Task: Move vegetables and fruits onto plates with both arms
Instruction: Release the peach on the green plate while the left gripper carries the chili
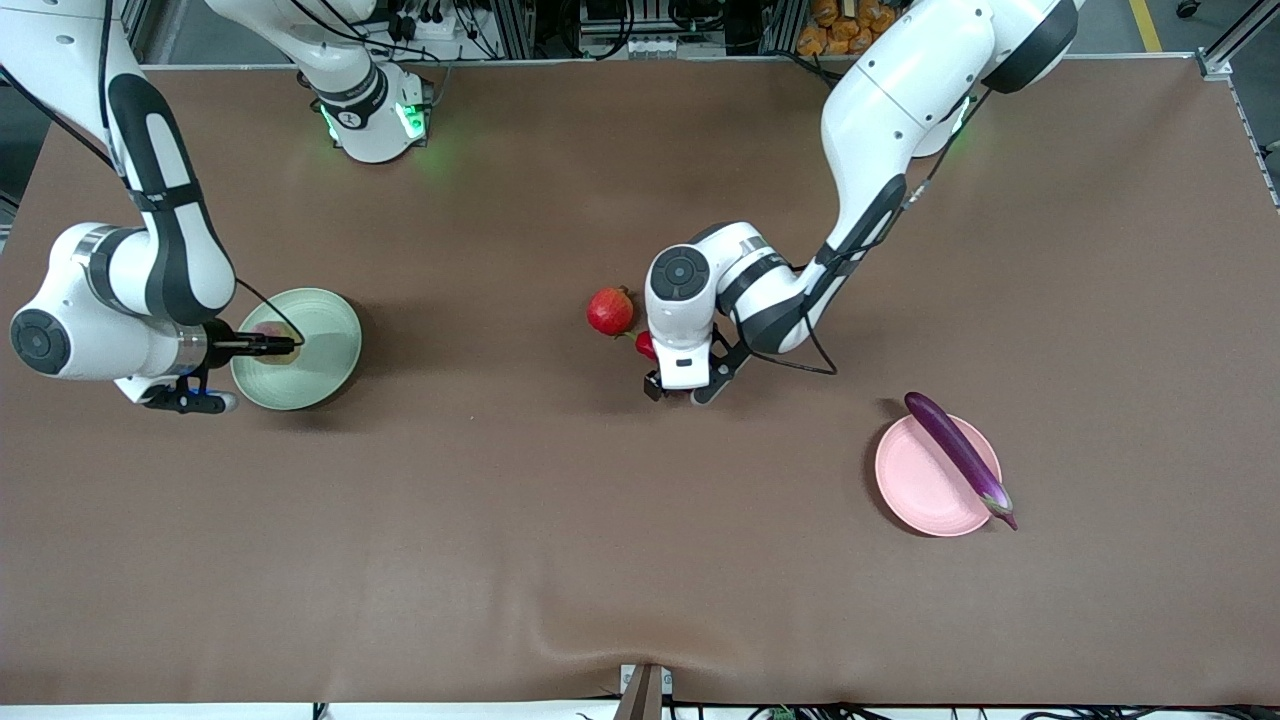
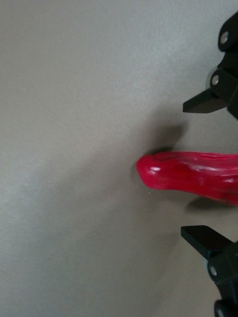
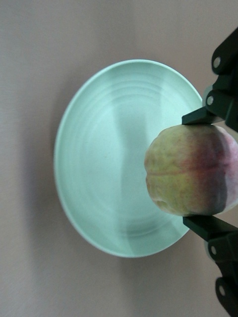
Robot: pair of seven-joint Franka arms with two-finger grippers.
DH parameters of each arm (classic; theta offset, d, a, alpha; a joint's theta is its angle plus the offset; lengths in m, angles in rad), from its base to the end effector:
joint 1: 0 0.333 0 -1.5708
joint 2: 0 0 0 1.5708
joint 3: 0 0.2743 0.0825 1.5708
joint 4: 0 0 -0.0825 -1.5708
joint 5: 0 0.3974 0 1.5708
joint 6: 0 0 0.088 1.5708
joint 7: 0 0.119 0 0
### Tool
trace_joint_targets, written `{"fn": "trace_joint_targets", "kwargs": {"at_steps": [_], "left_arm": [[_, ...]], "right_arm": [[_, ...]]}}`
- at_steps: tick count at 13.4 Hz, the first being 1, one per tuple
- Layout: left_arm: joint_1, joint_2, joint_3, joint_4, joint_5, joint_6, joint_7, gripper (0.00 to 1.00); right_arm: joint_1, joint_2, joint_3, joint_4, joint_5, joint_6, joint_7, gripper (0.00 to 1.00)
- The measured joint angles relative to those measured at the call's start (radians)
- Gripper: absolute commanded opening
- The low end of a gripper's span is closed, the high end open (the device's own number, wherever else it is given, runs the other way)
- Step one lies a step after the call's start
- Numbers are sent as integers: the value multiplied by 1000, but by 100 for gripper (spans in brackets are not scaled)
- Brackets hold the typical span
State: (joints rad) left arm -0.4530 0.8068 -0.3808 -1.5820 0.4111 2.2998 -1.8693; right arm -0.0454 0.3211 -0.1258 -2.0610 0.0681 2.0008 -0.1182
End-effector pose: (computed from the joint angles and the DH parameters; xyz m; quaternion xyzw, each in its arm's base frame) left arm 0.4769 -0.4782 0.1341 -0.9086 -0.4173 -0.0125 0.0100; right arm 0.5288 -0.0886 0.1940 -0.9811 0.0464 0.1848 0.0347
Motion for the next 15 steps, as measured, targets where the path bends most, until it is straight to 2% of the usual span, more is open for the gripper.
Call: {"fn": "trace_joint_targets", "kwargs": {"at_steps": [1,2,3,4,5,6,7,9,11,13,15], "left_arm": [[-6,2,0,-6,0,6,-15,72],[-10,3,0,-15,0,12,-22,40],[-13,5,0,-23,0,16,-30,0],[-14,6,0,-26,0,20,-42,0],[-13,5,1,-24,0,28,-48,0],[-10,4,1,-22,0,28,-49,0],[-2,2,4,-22,1,27,-45,0],[42,-8,13,-17,23,3,4,0],[127,-38,14,-7,37,-26,108,0],[221,-91,12,3,37,-52,252,0],[308,-133,8,15,37,-71,397,0]], "right_arm": [[0,-12,1,-23,0,10,0,0],[0,-22,1,-40,0,17,0,0],[0,-29,1,-59,0,34,0,0],[0,-32,1,-83,0,61,0,1],[0,-32,1,-106,0,84,0,16],[0,-32,1,-125,0,102,0,72],[-1,-32,1,-137,0,114,0,100],[-2,-32,1,-143,0,116,1,100],[-2,-33,2,-135,1,95,2,100],[-2,-40,11,-78,11,8,11,100],[6,-53,26,20,69,-115,55,100]]}}
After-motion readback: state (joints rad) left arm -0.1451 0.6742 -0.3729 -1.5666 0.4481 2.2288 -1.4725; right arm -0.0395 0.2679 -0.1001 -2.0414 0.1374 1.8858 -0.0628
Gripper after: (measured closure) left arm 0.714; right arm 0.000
